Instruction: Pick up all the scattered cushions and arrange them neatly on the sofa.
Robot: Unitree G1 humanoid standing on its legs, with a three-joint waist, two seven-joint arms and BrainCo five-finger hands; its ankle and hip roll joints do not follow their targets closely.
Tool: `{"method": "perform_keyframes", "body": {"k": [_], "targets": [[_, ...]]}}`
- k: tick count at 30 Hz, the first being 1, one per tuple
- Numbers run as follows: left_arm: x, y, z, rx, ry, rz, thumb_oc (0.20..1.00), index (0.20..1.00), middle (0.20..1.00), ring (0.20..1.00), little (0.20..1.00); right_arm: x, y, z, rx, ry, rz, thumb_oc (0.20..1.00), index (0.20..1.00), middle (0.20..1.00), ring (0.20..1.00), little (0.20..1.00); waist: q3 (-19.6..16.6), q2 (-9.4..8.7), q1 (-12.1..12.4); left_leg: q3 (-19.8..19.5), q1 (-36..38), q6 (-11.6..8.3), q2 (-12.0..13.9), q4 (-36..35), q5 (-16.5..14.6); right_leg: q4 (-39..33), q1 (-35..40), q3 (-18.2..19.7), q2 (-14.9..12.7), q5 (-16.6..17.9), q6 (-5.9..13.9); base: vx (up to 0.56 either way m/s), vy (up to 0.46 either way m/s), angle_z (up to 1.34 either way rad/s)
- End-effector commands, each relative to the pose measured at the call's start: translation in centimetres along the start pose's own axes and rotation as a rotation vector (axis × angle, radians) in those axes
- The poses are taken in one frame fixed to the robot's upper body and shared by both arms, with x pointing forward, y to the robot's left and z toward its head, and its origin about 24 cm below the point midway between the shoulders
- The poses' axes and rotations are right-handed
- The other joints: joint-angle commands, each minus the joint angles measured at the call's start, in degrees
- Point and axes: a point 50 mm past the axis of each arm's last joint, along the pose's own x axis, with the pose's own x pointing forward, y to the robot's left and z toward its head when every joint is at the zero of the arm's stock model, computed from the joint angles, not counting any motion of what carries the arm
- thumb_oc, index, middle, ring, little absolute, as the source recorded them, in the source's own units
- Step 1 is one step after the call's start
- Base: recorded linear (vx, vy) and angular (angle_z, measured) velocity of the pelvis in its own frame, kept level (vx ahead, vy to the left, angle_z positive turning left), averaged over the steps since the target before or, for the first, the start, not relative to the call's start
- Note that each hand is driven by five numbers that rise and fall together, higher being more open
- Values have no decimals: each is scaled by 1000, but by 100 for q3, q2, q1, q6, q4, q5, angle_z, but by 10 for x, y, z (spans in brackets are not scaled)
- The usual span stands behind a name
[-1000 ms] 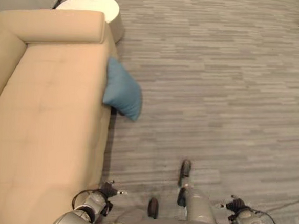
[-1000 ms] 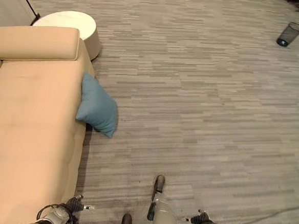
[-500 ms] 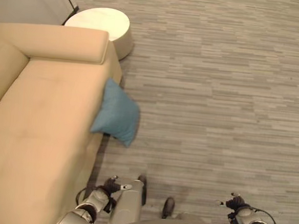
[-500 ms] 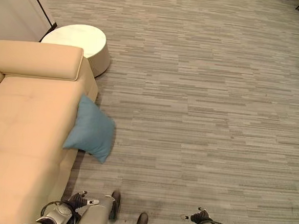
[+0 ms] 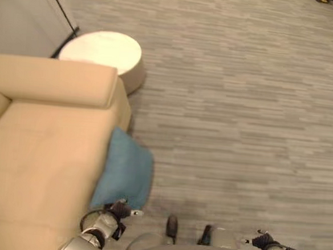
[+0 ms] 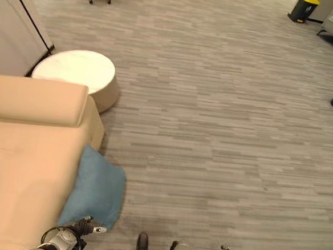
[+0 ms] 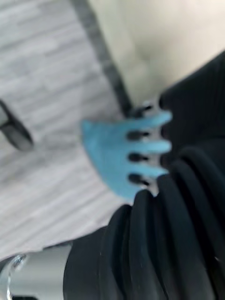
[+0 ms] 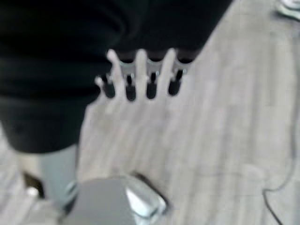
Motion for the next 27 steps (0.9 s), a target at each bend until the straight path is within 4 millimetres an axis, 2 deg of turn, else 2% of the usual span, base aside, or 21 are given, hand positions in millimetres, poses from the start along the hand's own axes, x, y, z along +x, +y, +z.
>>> {"method": "perform_keyframes", "body": {"k": [1,2,4,5,6,7,9,10,12,14,17,18,19,20,21,22,27], "targets": [[-1,1,-6,17,7,13,1000,1000,1000,1000,1000,2,-17,8,8,-23,-48,1000,1000,1000,1000,1000,209,-85,-156,134,-259,-466,367,656,-407,-1088,527,633,308,1140,197,268,-137,54],[-1,1,-5,23,4,14,1000,1000,1000,1000,1000,2,-17,8,6,-20,-45,1000,1000,1000,1000,1000,252,-62,-212,27,-150,-496,364,652,-480,-1243,439,904,394,1231,230,243,-139,87],[-1,1,-5,25,3,15,1000,1000,1000,1000,1000,2,-16,8,7,-20,-45,1000,1000,1000,1000,1000,254,-82,-245,-63,-130,-522,343,672,-505,-1374,394,1034,380,1321,270,189,-128,134],[-1,0,-7,32,11,9,1000,1000,1000,1000,1000,2,-15,7,10,-17,-38,1000,1000,1000,1000,1000,229,-132,-286,-257,-58,-557,281,715,-605,-1513,390,1248,381,1427,287,300,-235,175],[-2,-2,-12,31,31,4,1000,1000,1000,1000,1000,2,-13,4,7,-10,-30,1000,1000,1000,1000,1000,159,-178,-271,-402,33,-586,272,726,-691,-1615,544,1183,335,1492,265,447,-391,153],[-3,-6,-21,14,55,-5,1000,1000,1000,1000,1000,2,-12,2,1,-8,-24,1000,1000,1000,1000,1000,48,-176,-258,-467,119,-635,381,676,-694,-1627,710,1077,368,1485,218,363,-354,92],[-4,-7,-22,-3,59,-8,1000,1000,1000,1000,1000,2,-14,4,2,-22,-25,1000,1000,1000,1000,1000,-23,-180,-186,-582,114,-764,566,704,-698,-1645,928,856,415,1313,134,239,-317,94],[-4,-7,-22,-4,59,-8,1000,1000,1000,1000,1000,2,-14,4,2,-22,-25,1000,1000,1000,1000,1000,-21,-176,-198,-594,113,-766,568,711,-703,-1647,935,844,415,1310,133,161,-302,87],[-3,-6,-16,-20,39,-5,1000,1000,1000,1000,1000,2,-18,7,0,-36,-38,1000,1000,1000,1000,1000,49,-227,-122,-584,-259,-923,660,1298,-620,-1661,1144,630,408,1110,-14,53,-219,44],[-2,-6,-8,-27,12,-4,1000,1000,1000,1000,1000,3,-22,7,-1,-35,-51,1000,1000,1000,1000,1000,152,-255,-75,-232,-654,-985,781,1888,-563,-1707,1330,379,375,990,-117,-31,-157,67],[-1,-9,-2,-10,-8,-15,1000,1000,1000,1000,1000,2,-25,1,10,-16,-60,1000,1000,1000,1000,1000,161,-297,-111,817,-883,-894,1160,1972,-584,-1948,1621,-116,338,864,-137,-42,-132,107],[-1,-9,-2,-10,-8,-15,1000,1000,1000,1000,1000,2,-25,1,11,-16,-60,1000,1000,1000,1000,1000,144,-308,-122,811,-902,-890,1144,1955,-559,-1951,1600,-123,325,872,-136,70,-101,128],[-1,-8,-2,10,-10,-17,1000,1000,1000,1000,1000,2,-24,-3,24,-3,-58,1000,1000,1000,1000,1000,102,-269,-171,1415,-866,-874,1342,1827,-640,-2021,1714,-337,393,791,-104,32,-59,115],[-1,-7,-2,14,-8,-15,1000,1000,1000,1000,1000,2,-23,-5,29,5,-57,1000,1000,1000,1000,1000,93,-281,-199,1727,-863,-853,1374,1712,-487,-2060,1735,-498,357,833,-125,133,-50,66],[-1,-7,-4,15,-2,-18,1000,1000,1000,1000,1000,1,-21,-9,25,19,-50,1000,1000,1000,1000,1000,57,-239,-199,1773,-797,-886,1395,1655,-615,-2098,1830,-542,411,758,-78,11,14,61],[-1,-7,-5,10,2,-15,1000,1000,1000,1000,1000,1,-20,-8,18,19,-49,1000,1000,1000,1000,1000,58,-271,-182,1771,-838,-819,1309,1546,-467,-2073,1781,-617,373,839,-122,82,50,97],[-3,-4,-19,-10,44,-8,1000,1000,1000,1000,1000,1,-11,-4,-16,-2,-20,1000,1000,1000,1000,1000,-40,-319,-42,1391,-588,-712,1003,899,-412,-1882,1848,-809,301,797,-22,64,63,43]]}}
